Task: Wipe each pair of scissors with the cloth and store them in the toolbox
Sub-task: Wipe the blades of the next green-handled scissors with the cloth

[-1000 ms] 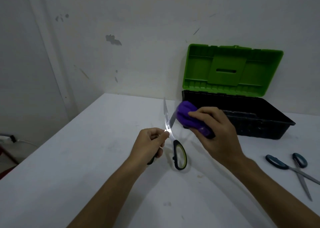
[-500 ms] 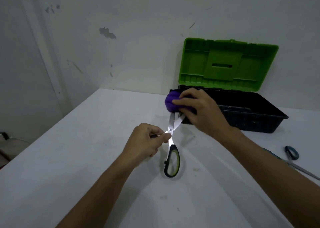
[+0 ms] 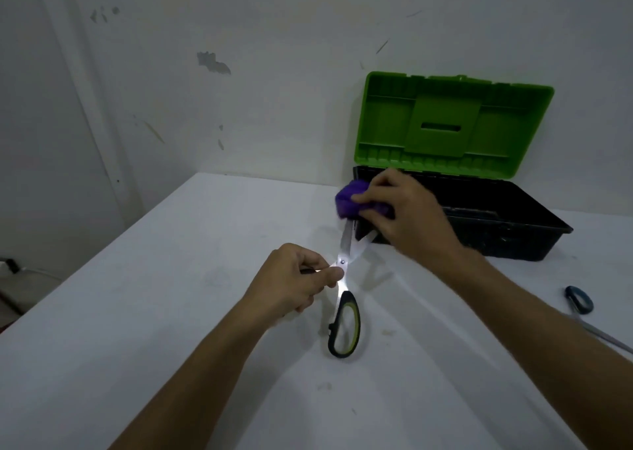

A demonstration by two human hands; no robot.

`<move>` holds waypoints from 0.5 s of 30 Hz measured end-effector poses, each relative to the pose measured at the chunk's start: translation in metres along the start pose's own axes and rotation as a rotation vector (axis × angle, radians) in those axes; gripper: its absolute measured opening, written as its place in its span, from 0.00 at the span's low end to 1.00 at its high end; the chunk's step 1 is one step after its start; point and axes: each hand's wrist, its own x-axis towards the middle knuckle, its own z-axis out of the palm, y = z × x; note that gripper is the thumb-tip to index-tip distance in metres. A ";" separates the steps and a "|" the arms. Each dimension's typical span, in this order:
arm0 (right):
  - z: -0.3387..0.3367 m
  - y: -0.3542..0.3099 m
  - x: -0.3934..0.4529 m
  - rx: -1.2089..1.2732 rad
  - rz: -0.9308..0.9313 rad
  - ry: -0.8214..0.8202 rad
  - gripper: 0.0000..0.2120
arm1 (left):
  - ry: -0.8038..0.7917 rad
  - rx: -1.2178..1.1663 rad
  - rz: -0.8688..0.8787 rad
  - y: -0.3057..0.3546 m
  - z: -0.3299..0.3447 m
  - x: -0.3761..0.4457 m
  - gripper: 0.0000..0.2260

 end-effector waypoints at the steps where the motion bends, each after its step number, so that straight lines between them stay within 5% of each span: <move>1: -0.005 0.005 0.007 -0.015 0.040 0.051 0.13 | -0.026 -0.016 -0.017 0.001 -0.001 0.000 0.14; 5: -0.031 -0.003 0.015 0.012 0.014 0.272 0.14 | -0.055 -0.113 -0.068 0.005 -0.007 0.004 0.15; 10: -0.010 -0.036 -0.025 0.067 -0.207 0.092 0.15 | -0.041 -0.178 -0.113 0.014 -0.015 0.009 0.11; 15: 0.014 -0.013 -0.024 0.166 -0.070 0.170 0.12 | -0.047 -0.156 -0.089 0.023 -0.022 0.012 0.12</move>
